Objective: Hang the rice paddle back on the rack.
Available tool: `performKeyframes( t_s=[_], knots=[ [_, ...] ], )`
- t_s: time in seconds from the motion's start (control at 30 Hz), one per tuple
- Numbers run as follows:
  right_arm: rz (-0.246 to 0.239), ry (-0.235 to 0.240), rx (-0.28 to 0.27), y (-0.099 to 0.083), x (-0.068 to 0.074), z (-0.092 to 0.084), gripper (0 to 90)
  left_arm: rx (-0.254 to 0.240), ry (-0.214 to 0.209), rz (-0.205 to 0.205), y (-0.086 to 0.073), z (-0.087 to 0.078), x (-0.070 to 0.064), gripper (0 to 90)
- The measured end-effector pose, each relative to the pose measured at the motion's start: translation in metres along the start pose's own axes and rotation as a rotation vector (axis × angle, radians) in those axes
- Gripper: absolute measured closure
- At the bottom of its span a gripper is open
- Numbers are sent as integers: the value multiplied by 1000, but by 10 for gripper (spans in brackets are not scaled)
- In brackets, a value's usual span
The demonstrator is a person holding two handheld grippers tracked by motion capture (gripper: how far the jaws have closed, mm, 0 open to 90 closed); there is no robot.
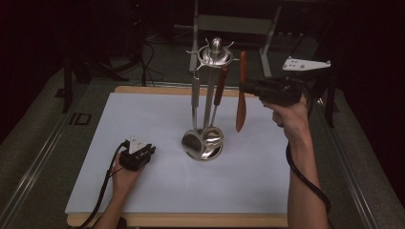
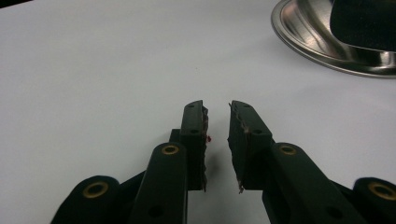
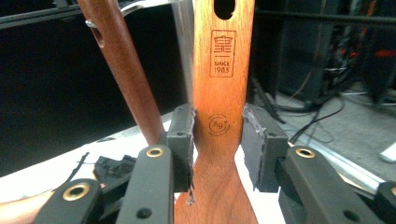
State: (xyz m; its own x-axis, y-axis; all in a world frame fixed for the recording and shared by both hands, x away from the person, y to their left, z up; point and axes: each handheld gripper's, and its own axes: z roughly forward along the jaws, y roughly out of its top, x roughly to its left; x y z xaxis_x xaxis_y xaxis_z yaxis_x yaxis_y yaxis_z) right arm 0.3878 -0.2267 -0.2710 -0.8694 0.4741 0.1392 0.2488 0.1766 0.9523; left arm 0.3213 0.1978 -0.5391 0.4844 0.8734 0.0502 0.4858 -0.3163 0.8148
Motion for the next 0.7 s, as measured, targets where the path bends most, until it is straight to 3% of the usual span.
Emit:
performKeyframes(
  t_s=[0.27, 0.37, 0.7],
  knots=[
    [0, 41, 33, 1, 0, 12, 656, 0, -1, 0, 0, 0, 0, 762],
    [6, 41, 29, 0, -1, 12, 576, 0, -2, -1, 0, 0, 0, 761],
    [-17, -57, 50, -8, 1, 7, 510, 2, -2, -4, 0, 0, 0, 758]
  ],
)
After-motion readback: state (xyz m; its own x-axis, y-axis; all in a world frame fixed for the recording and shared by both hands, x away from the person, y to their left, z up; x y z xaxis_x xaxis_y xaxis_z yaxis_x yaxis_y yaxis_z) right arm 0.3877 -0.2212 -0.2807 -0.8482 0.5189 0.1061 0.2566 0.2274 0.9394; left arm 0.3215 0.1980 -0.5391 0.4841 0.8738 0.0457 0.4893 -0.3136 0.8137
